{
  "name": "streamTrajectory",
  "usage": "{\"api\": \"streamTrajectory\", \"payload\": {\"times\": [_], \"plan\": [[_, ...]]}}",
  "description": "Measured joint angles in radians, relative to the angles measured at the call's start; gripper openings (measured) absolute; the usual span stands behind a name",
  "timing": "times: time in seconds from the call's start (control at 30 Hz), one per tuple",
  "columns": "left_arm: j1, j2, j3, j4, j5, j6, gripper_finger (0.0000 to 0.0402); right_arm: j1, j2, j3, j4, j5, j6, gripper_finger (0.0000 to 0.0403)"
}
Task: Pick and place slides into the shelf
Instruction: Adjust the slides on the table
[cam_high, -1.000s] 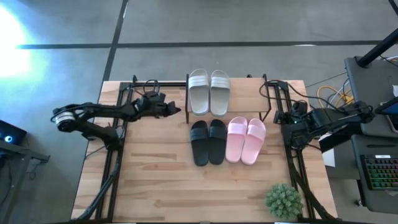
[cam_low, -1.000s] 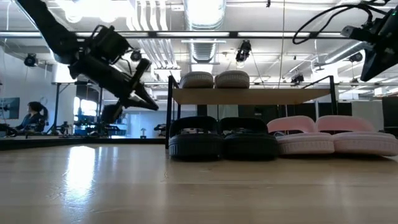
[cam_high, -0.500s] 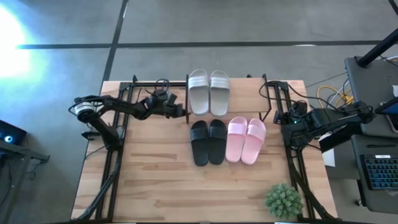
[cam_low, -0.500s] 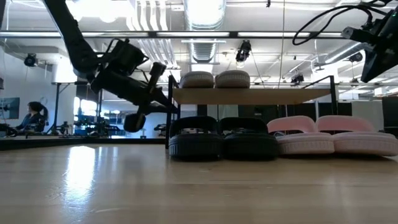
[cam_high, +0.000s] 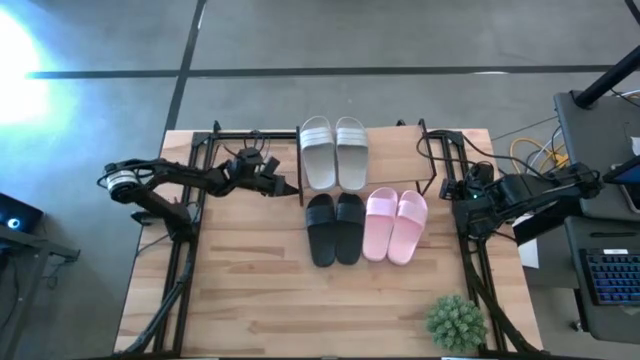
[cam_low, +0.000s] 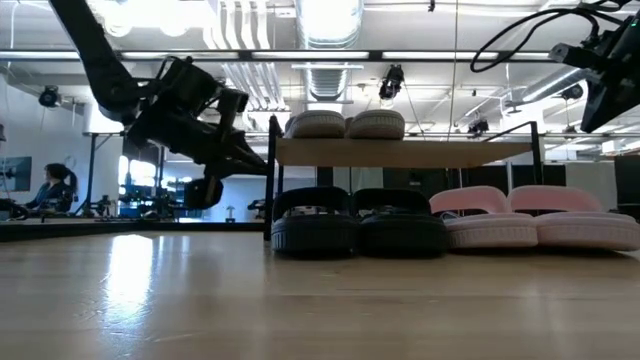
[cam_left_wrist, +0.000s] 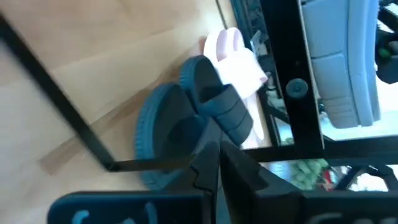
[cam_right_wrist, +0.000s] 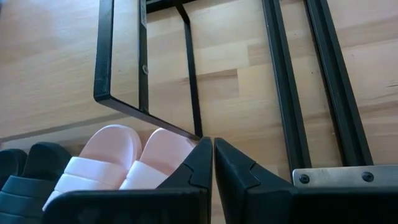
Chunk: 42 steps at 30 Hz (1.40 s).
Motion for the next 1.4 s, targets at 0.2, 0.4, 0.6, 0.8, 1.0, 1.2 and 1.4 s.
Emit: {"api": "streamTrajectory", "payload": {"times": [0.2, 0.4, 0.6, 0.8, 1.0, 1.2, 1.4], "plan": [[0.001, -0.136, -0.075, -0.11, -0.202, 0.045, 0.0001, 0.0, 0.0, 0.005, 0.064, -0.159, -0.241, 0.0008], [-0.002, -0.283, -0.148, -0.166, -0.209, 0.055, 0.0001, 0.001, 0.041, 0.0, 0.134, -0.484, -0.545, 0.0008], [-0.003, -0.373, -0.198, -0.165, -0.209, 0.033, 0.0002, 0.0, 0.137, -0.001, 0.135, -0.489, -0.558, 0.0008], [-0.003, -0.415, -0.204, -0.182, -0.142, 0.014, 0.0002, 0.003, 0.276, -0.01, 0.22, -0.607, -0.748, 0.0008], [-0.015, -0.423, -0.204, -0.185, -0.093, 0.014, 0.0001, 0.01, 0.448, -0.017, 0.232, -0.636, -0.832, 0.0008], [-0.023, -0.418, -0.204, -0.184, -0.091, 0.012, 0.0002, 0.01, 0.645, 0.003, 0.243, -0.663, -0.851, 0.0008], [-0.022, -0.414, -0.204, -0.185, -0.091, -0.003, 0.0002, 0.009, 0.835, 0.013, 0.314, -0.719, -0.892, 0.0008]]}}
